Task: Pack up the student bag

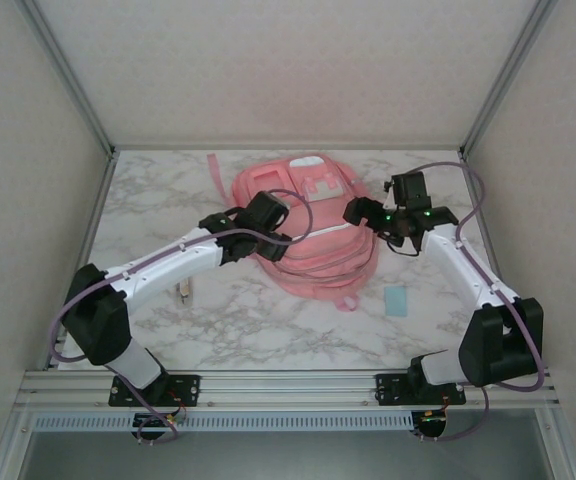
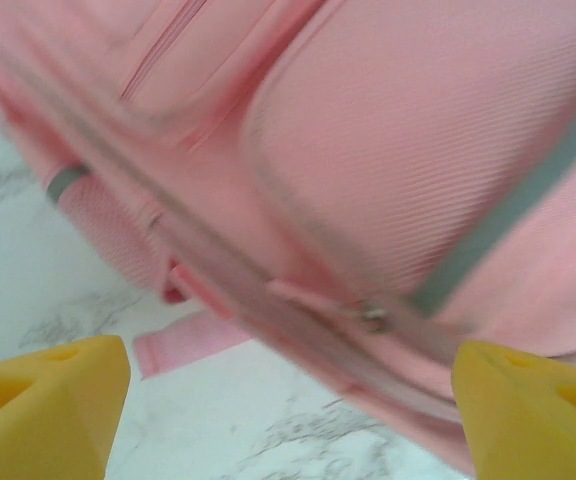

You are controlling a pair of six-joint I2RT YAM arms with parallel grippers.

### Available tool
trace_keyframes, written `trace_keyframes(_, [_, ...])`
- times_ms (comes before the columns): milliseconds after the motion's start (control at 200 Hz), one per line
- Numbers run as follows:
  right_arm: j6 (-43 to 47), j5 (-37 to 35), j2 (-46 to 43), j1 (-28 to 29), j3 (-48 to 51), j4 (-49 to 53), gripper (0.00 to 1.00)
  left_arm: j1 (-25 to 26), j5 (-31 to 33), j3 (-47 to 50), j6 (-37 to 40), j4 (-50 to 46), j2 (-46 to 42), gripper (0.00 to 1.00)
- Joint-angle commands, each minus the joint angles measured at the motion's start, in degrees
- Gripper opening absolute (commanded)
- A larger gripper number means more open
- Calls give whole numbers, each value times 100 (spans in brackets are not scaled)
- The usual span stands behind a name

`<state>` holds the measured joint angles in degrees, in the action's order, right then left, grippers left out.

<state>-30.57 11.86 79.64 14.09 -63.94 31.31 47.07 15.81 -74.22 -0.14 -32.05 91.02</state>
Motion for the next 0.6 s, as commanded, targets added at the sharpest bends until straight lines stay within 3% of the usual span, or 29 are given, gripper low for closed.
trace_keyframes(0, [432, -861, -83, -114, -217, 854, 99, 302, 53, -345, 383, -122, 224, 84])
trace_keyframes(145, [407, -1418, -341, -285, -79, 1131, 99, 684, -116, -733, 823, -120, 840, 84])
trace_keyframes(400, [192, -1150, -779, -707, 496, 926, 99, 852, -251, -1315, 1182, -37, 1750, 80])
trace_keyframes(596, [150, -1081, -871, -753, 823, 911, 99, 786, -444, -1577, 1132, -42, 1971, 47])
